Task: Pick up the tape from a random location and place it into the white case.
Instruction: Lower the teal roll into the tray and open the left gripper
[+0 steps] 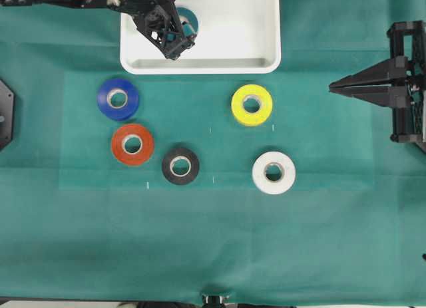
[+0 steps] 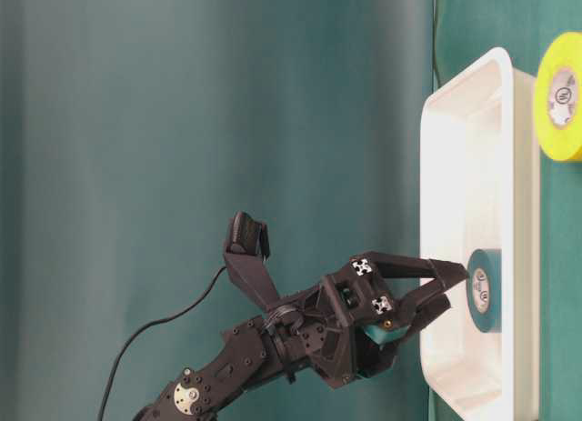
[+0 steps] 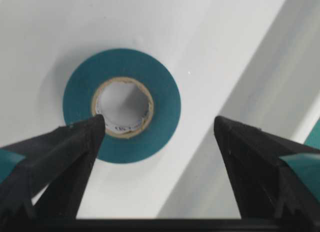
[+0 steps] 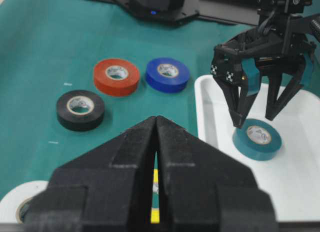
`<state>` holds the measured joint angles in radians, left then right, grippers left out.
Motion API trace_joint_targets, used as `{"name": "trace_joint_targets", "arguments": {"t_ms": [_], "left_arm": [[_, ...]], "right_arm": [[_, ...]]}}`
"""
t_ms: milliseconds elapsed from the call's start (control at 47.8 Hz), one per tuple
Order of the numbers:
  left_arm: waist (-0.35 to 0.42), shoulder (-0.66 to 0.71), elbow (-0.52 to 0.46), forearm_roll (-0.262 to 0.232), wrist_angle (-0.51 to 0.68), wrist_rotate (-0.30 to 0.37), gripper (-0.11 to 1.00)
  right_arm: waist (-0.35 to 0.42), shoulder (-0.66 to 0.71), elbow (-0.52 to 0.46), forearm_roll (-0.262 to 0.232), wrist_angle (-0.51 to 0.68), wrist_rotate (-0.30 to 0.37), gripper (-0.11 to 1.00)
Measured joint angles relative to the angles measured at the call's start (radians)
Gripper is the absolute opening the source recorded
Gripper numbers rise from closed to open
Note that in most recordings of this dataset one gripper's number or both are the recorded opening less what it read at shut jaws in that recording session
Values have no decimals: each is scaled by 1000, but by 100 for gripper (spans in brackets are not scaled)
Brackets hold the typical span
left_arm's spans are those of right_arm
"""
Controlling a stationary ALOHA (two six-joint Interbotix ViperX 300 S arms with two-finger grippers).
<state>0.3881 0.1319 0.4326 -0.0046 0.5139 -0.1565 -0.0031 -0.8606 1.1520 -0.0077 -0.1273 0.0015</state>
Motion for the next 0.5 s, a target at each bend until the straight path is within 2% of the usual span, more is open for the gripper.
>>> {"name": "trace_joint_targets", "arguments": {"t_ms": [502], "left_arm": [[0, -81, -18, 0, 106, 2, 99]], "right_arm": [[-2, -2, 0, 0, 2, 0, 0]]}}
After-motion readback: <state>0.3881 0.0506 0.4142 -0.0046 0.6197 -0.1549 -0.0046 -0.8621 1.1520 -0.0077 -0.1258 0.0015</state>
